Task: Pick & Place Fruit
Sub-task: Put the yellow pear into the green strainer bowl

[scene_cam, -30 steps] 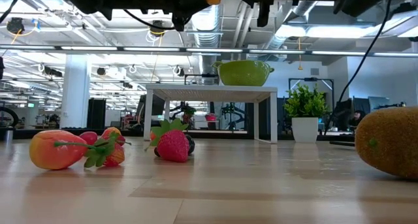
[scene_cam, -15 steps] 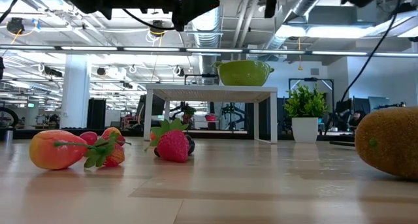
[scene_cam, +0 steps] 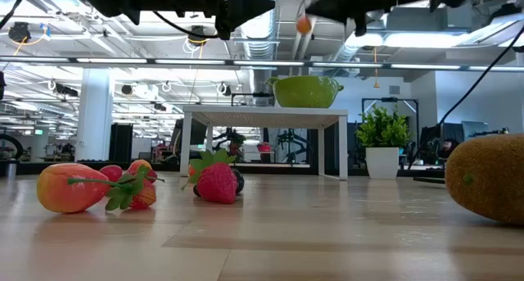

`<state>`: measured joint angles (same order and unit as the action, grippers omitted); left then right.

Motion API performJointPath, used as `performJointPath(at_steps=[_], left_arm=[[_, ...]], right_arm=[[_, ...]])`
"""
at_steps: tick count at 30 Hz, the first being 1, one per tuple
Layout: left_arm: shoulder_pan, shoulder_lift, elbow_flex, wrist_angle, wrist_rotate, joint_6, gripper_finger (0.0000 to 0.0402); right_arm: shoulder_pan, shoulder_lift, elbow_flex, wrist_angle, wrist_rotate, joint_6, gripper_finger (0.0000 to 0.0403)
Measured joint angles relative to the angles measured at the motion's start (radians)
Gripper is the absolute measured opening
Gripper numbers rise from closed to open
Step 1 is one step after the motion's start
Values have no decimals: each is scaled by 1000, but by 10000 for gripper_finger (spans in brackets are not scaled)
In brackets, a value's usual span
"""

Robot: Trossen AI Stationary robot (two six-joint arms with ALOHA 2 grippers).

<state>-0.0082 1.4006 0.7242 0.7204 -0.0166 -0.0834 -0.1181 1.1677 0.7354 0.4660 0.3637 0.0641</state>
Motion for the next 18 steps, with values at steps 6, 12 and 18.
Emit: performJointPath(at_steps=[6,12,18], left_arm=[[0,0,0,0,0,-2,241],[0,0,0,0,0,-3,233],[0,0,0,0,1,-3,226]], right_arm=[[-134,0,0,-78,0,13,0],[-218,-1,0,-150,-1,15,0],[-261,-1,0,-243,0,39,0]])
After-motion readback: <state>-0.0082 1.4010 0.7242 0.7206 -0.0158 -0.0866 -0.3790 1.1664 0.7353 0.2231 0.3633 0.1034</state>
